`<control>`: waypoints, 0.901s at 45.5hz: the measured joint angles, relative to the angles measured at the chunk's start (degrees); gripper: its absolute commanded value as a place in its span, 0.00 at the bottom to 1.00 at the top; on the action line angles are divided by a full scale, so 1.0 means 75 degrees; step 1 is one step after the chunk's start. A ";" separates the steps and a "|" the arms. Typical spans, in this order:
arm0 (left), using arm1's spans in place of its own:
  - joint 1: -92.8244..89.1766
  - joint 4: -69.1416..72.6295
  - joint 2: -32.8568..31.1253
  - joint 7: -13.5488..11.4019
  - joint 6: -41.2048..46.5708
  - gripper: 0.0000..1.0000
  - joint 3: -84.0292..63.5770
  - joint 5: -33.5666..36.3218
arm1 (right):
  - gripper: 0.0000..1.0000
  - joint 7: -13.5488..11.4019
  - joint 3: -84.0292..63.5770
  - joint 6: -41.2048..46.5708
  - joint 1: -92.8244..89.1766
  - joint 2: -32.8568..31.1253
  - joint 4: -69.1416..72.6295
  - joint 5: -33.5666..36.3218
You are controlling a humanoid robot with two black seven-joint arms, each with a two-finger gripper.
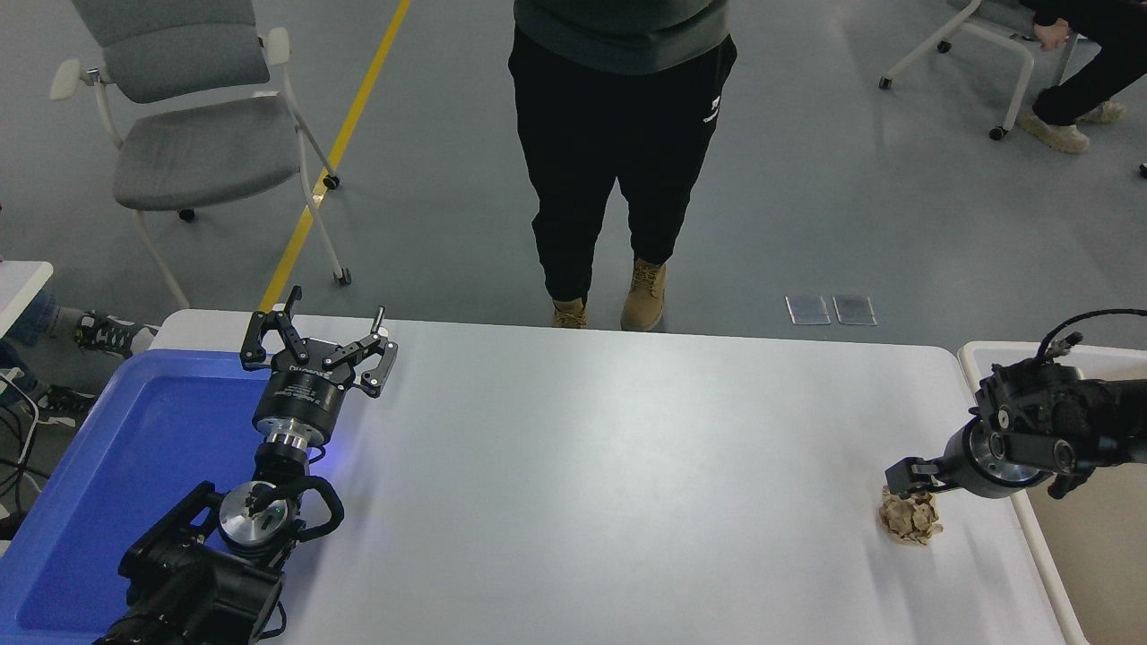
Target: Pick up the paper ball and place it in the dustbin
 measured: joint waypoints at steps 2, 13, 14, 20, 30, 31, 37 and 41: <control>0.0000 0.0000 0.0000 0.0000 0.0000 0.99 0.0000 0.0001 | 1.00 0.0000 0.0038 -0.0009 -0.0049 0.0021 -0.0028 -0.0002; 0.0000 0.0000 0.0000 0.0000 0.0000 0.99 0.0000 0.0001 | 1.00 -0.0001 0.0160 -0.0086 -0.0255 0.0075 -0.0135 -0.0011; 0.0000 0.0000 0.0000 0.0000 0.0000 0.99 0.0000 0.0000 | 1.00 -0.0001 0.0165 -0.0089 -0.0270 0.0077 -0.0141 -0.0011; 0.0000 0.0000 0.0000 0.0000 0.0000 0.99 0.0000 0.0001 | 0.96 -0.0001 0.0189 -0.0115 -0.0355 0.0088 -0.0193 -0.0012; 0.0000 0.0001 0.0000 0.0000 0.0000 0.99 0.0000 0.0000 | 0.77 -0.0001 0.0207 -0.0241 -0.0481 0.0104 -0.0283 -0.0013; 0.0000 0.0001 0.0000 0.0000 0.0001 0.99 0.0000 0.0000 | 0.74 -0.0001 0.0208 -0.0252 -0.0493 0.0106 -0.0298 -0.0013; 0.0000 0.0000 0.0000 0.0000 0.0001 0.99 0.0000 0.0001 | 0.59 -0.0001 0.0214 -0.0313 -0.0565 0.0114 -0.0372 -0.0014; 0.0000 0.0001 0.0000 0.0000 0.0001 0.99 0.0000 0.0000 | 0.55 -0.0001 0.0214 -0.0333 -0.0604 0.0117 -0.0400 -0.0013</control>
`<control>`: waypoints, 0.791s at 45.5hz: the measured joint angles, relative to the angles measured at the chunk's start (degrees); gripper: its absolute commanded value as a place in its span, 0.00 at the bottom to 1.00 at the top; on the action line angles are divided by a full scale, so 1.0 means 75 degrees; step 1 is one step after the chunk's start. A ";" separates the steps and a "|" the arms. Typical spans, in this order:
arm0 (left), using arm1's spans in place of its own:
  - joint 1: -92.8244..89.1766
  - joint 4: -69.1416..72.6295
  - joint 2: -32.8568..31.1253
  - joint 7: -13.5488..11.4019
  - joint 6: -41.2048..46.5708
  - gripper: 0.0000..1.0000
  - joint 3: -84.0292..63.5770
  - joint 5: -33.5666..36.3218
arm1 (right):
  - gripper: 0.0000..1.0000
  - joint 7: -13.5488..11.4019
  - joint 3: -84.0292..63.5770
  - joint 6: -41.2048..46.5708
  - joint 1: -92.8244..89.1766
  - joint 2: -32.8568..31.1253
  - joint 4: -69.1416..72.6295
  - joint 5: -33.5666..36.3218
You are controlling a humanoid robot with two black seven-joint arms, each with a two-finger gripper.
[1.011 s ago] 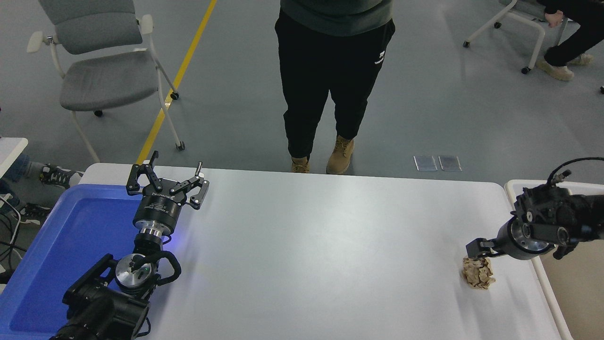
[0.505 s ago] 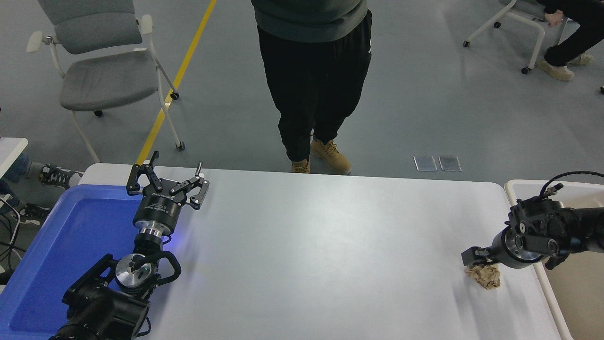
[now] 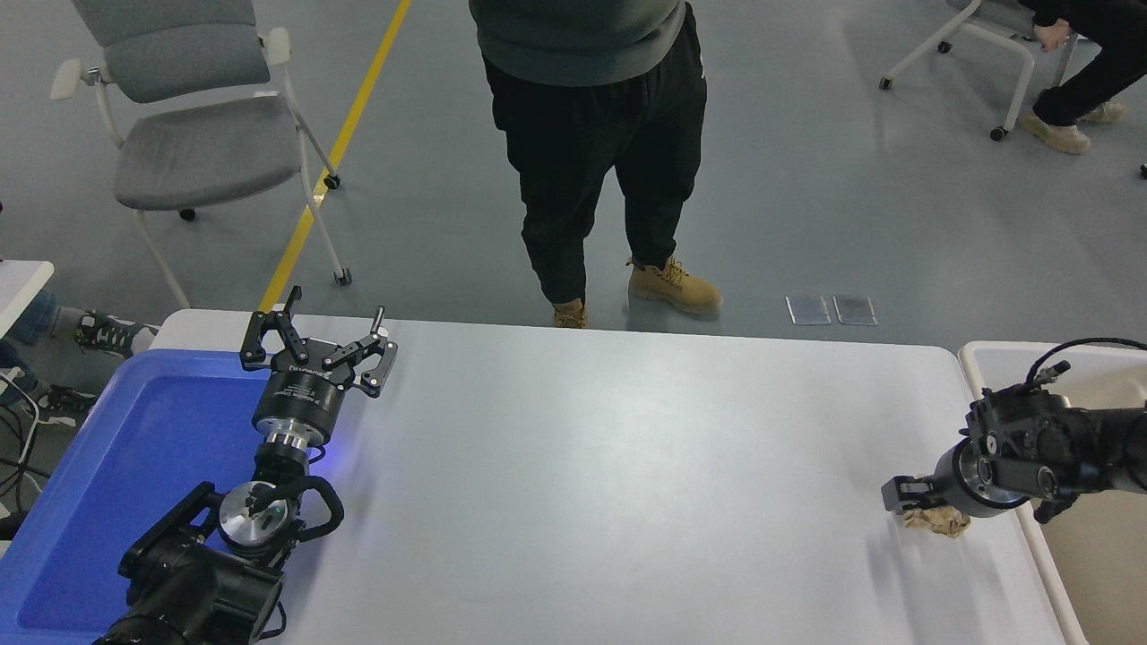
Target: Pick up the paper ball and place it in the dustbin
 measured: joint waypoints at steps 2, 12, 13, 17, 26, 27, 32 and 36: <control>0.0000 0.0000 0.0000 0.0000 0.0000 0.99 0.0000 0.0000 | 0.52 0.0000 0.0000 -0.0009 -0.0013 0.0002 -0.0009 0.0000; 0.0000 0.0000 0.0000 0.0000 0.0000 0.99 0.0000 0.0000 | 0.03 0.0009 -0.0003 -0.0032 -0.0047 0.0003 -0.0037 0.0000; 0.0000 0.0000 0.0000 0.0000 0.0000 0.99 0.0000 0.0000 | 0.00 0.0011 -0.0003 -0.0033 -0.0048 0.0002 -0.0038 0.0000; 0.0000 0.0000 0.0000 0.0000 0.0000 0.99 0.0000 0.0000 | 0.00 0.0039 -0.0003 -0.0037 -0.0052 -0.0002 -0.0045 -0.0003; 0.0000 0.0000 0.0000 0.0000 0.0000 0.99 0.0000 0.0000 | 0.00 0.0172 0.0004 -0.0034 -0.0017 -0.0009 -0.0050 -0.0006; 0.0000 0.0000 0.0000 0.0000 0.0000 0.99 0.0000 0.0000 | 0.00 0.0190 0.0007 -0.0026 -0.0004 -0.0009 -0.0050 -0.0005; 0.0000 0.0000 0.0000 0.0000 0.0000 0.99 0.0000 0.0000 | 0.00 0.0328 0.0030 0.0033 0.0091 -0.0039 -0.0016 0.0016; 0.0000 0.0000 0.0000 0.0000 0.0000 0.99 0.0000 0.0000 | 0.00 0.0432 0.0043 0.0153 0.0243 -0.0134 0.0031 0.0023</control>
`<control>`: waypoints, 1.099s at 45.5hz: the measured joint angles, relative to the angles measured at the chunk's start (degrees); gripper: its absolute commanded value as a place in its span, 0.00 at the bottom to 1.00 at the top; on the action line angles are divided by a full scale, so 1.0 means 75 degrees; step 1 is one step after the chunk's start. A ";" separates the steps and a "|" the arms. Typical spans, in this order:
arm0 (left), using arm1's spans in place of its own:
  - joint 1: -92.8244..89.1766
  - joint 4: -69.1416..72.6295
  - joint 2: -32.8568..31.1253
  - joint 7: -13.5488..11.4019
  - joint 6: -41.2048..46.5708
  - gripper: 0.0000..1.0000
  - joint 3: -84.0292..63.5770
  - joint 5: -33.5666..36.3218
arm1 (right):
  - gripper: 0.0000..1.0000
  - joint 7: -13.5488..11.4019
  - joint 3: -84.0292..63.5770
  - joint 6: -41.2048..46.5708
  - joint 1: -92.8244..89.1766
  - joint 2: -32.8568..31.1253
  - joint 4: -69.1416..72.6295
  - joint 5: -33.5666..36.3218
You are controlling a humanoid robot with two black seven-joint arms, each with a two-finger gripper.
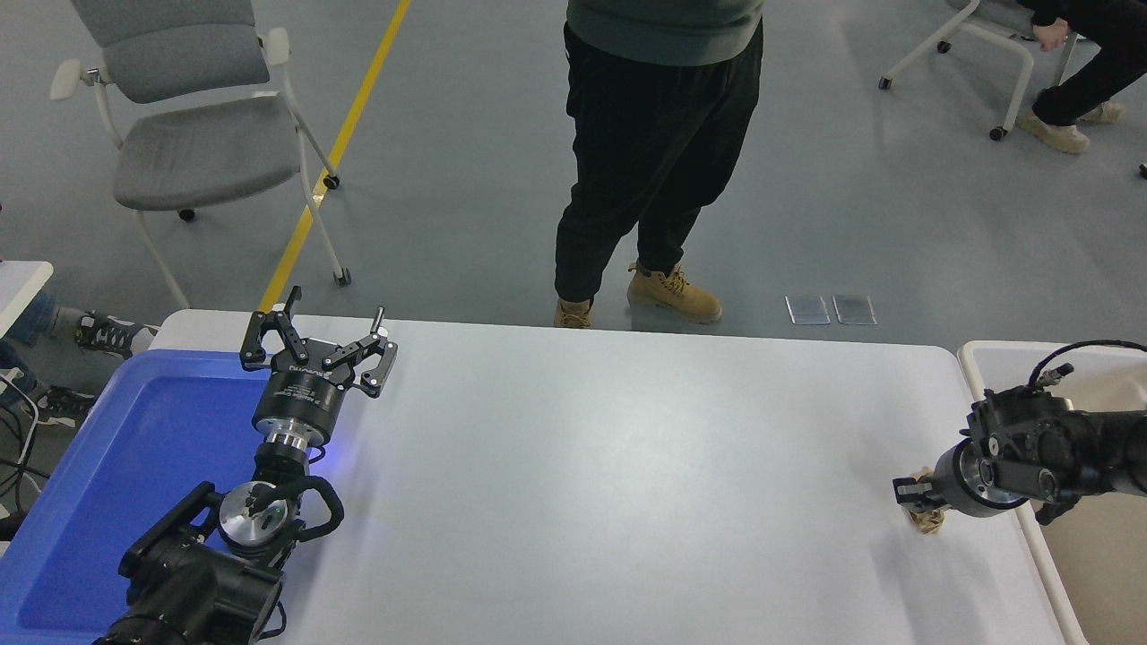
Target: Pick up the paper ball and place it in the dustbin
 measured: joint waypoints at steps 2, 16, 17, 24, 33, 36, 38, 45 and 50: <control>0.0000 0.0000 0.0000 0.0000 0.0000 0.99 0.0000 0.0000 | 0.00 0.0068 0.0007 0.0141 0.0179 -0.0149 0.0066 0.0003; -0.0001 0.0000 0.0000 0.0000 0.0000 0.99 0.0000 0.0000 | 0.00 0.0232 -0.0074 0.1327 0.2289 -0.1439 0.1189 -0.0044; 0.0000 0.0000 0.0000 0.0000 0.0000 0.99 0.0000 0.0001 | 0.00 0.0238 -0.0091 0.1426 0.2496 -0.1527 0.1290 -0.0052; -0.0001 0.0000 0.0000 0.0000 0.0000 0.99 0.0000 0.0000 | 0.00 0.0236 -0.0393 0.2256 0.4252 -0.2128 0.2079 -0.0157; 0.0000 0.0000 0.0000 0.0000 0.0000 0.99 0.0000 0.0000 | 0.00 0.0220 -0.1104 0.3074 0.6488 -0.2509 0.2935 -0.0226; 0.0000 0.0000 0.0000 0.0000 0.0000 0.99 0.0000 -0.0001 | 0.00 0.0215 -0.1307 0.3218 0.7071 -0.2565 0.3105 -0.0236; 0.0000 0.0000 0.0000 0.0000 0.0000 0.99 0.0000 0.0000 | 0.00 0.0210 -0.1416 0.3285 0.7390 -0.2594 0.3184 -0.0245; 0.0000 0.0000 0.0000 0.0000 0.0000 0.99 0.0000 0.0000 | 0.00 0.0193 -0.1774 0.3451 0.8372 -0.2657 0.3380 -0.0259; 0.0000 0.0000 0.0000 0.0000 0.0000 0.99 0.0000 0.0001 | 0.00 0.0186 -0.2002 0.3508 0.8861 -0.2705 0.3431 -0.0262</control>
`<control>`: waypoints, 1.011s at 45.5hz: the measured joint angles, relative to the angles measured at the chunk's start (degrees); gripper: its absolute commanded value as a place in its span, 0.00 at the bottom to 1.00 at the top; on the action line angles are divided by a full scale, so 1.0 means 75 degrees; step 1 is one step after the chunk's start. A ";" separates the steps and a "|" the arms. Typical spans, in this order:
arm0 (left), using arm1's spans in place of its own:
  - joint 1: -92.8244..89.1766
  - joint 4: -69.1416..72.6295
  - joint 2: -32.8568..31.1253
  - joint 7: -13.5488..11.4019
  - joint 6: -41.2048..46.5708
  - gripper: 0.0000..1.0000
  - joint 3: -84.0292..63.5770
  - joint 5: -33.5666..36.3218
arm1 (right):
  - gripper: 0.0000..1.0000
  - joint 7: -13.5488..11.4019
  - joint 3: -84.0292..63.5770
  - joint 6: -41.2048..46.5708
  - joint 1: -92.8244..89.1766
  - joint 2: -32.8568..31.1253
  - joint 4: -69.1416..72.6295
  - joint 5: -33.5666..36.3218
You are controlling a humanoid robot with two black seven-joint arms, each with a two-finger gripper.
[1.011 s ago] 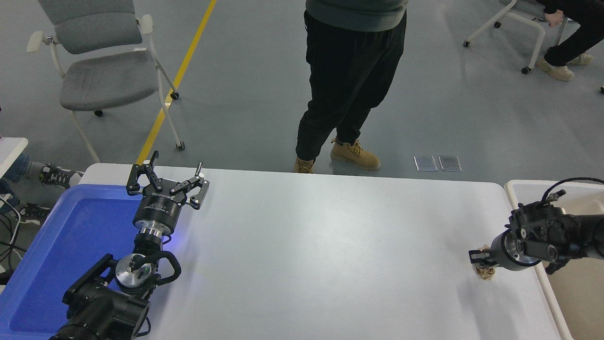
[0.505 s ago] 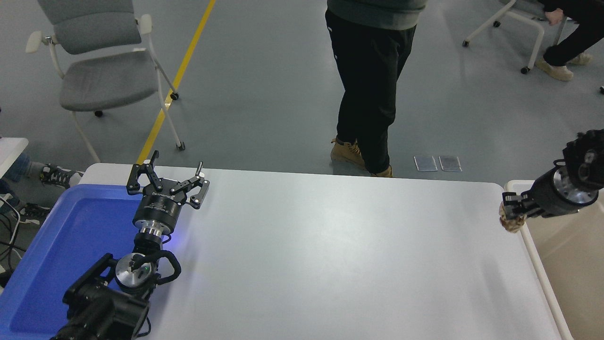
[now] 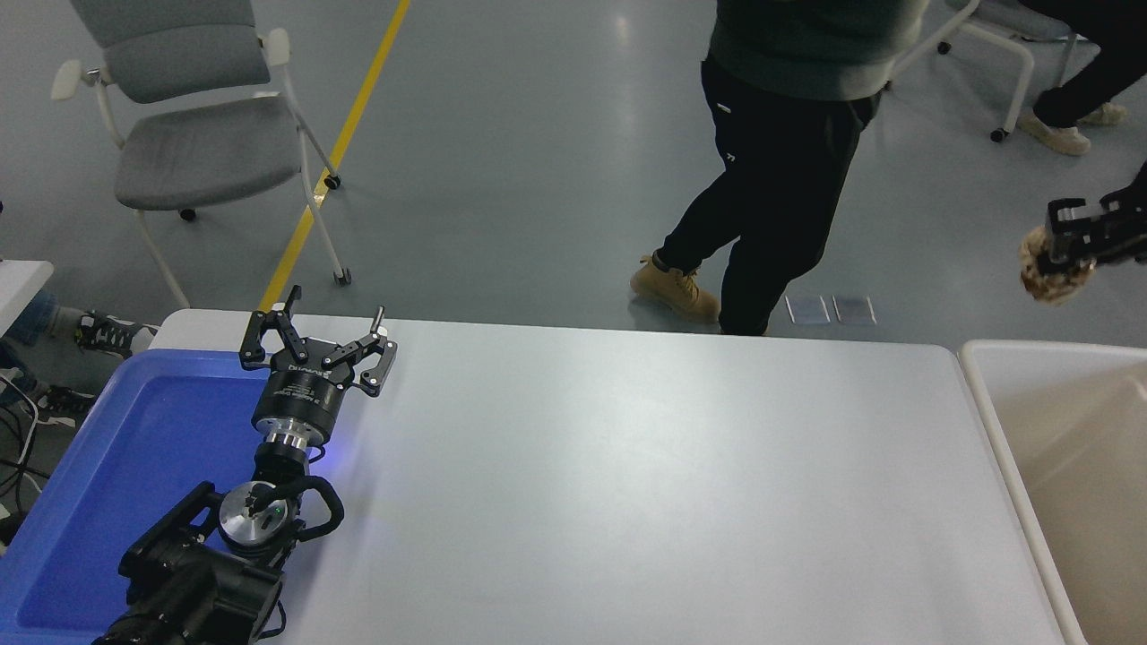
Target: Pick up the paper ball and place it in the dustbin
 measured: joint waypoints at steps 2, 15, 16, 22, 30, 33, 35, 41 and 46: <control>0.0000 0.0000 0.0000 0.0000 0.0000 0.99 0.0000 -0.0001 | 0.00 -0.0003 -0.0094 0.0022 0.0182 -0.0039 0.0009 -0.0001; 0.0000 0.0000 -0.0001 0.0000 0.0000 0.99 0.0000 0.0000 | 0.00 -0.0008 -0.0307 0.0071 0.0444 -0.0770 -0.0732 0.0037; 0.0000 0.0001 0.0000 0.0000 0.0000 0.99 0.0000 0.0000 | 0.00 -0.0010 -0.0278 0.0070 0.0375 -0.0847 -0.0826 0.0042; 0.0000 0.0001 0.0000 0.0000 0.0000 0.99 0.0000 -0.0001 | 0.00 -0.0007 0.0335 -0.0330 -0.0523 -0.1458 -0.1611 0.0090; 0.0000 0.0000 0.0000 0.0000 0.0000 0.99 0.0000 0.0000 | 0.00 0.0003 0.1959 -0.1426 -0.2783 -0.1918 -0.2838 0.0586; -0.0001 0.0000 0.0001 0.0000 0.0000 0.99 0.0000 -0.0001 | 0.00 0.0001 0.2754 -0.1918 -0.3889 -0.1927 -0.3409 0.0985; 0.0000 0.0000 0.0000 0.0000 0.0000 0.99 0.0000 0.0000 | 0.00 0.0002 0.3349 -0.2265 -0.4664 -0.1846 -0.3867 0.1271; 0.0000 0.0000 0.0000 0.0000 0.0000 0.99 0.0000 0.0000 | 0.00 0.0001 0.5142 -0.3046 -0.6944 -0.1228 -0.5442 0.2011; 0.0000 0.0000 0.0001 0.0000 0.0000 0.99 0.0000 -0.0001 | 0.00 0.0003 0.6633 -0.3430 -0.8518 -0.0389 -0.7004 0.2419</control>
